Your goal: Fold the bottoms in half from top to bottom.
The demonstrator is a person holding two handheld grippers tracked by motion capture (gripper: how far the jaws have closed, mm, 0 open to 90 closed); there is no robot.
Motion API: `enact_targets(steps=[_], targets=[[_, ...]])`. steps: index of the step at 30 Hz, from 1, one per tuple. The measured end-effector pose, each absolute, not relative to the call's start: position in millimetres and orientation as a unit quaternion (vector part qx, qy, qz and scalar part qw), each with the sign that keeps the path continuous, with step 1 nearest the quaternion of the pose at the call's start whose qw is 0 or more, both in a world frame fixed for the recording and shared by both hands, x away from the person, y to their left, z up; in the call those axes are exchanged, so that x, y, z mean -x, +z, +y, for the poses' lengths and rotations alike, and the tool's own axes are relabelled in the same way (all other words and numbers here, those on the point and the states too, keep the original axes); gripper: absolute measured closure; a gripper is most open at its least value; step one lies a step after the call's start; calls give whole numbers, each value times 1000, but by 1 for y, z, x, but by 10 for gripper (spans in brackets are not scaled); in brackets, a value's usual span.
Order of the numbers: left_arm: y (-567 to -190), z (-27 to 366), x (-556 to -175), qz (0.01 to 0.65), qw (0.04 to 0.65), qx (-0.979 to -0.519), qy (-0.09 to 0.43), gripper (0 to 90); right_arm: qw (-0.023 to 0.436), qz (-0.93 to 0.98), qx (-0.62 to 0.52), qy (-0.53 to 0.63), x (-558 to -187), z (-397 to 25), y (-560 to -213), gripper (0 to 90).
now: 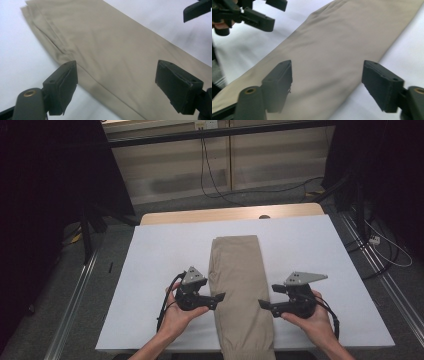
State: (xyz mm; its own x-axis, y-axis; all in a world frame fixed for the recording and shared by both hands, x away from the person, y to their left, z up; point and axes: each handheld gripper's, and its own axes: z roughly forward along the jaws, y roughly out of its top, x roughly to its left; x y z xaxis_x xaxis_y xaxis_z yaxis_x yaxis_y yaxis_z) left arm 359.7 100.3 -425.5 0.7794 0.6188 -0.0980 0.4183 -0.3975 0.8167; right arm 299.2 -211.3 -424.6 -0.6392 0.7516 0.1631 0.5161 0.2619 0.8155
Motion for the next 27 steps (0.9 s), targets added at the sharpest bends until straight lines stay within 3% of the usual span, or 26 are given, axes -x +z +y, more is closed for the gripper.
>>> enact_targets(steps=[14,17,22,27], targets=[[-419,95,-448,344,441,-819,128,175,168,766,-422,455,-398,-209,-413,309],[-422,93,-466,348,439,-818,128,178,168,773,-424,441,-417,-205,-412,274],[-422,87,-495,357,444,-809,145,178,180,771,-435,428,-455,-204,-414,371],[-426,83,-525,368,455,-798,145,125,186,763,-454,420,-492,-209,-423,320]])
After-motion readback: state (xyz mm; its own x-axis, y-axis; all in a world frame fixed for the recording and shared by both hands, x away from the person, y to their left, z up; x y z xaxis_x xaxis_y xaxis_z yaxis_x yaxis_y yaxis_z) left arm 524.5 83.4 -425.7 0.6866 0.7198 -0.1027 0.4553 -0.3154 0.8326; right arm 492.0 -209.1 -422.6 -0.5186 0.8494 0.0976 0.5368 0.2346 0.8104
